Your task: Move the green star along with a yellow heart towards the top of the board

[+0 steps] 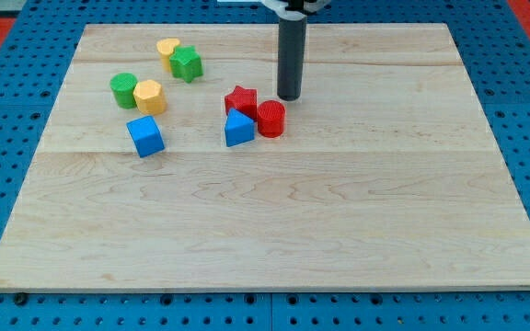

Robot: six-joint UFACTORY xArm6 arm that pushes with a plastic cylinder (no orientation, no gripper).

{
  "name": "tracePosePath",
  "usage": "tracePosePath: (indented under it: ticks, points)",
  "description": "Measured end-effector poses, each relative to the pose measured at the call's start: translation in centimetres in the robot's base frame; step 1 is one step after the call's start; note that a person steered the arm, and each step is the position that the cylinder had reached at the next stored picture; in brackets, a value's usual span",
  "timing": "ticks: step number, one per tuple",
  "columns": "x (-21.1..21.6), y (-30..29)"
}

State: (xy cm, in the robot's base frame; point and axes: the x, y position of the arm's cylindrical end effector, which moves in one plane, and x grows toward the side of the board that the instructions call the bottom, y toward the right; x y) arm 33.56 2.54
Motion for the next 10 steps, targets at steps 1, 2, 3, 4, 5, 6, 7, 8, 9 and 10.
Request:
tracePosePath:
  ticks: [1, 2, 3, 4, 5, 6, 7, 8, 9, 10]
  points:
    - [-1.3, -0.3]
    - [-2.1, -4.1]
    - [-2.1, -10.6]
    - [-1.6, -14.2]
    - [-1.7, -17.2]
    - [-3.6, -15.1]
    - [-3.1, -14.9]
    - [-3.4, -14.6]
    - [-5.9, -11.7]
    - [-1.6, -11.7]
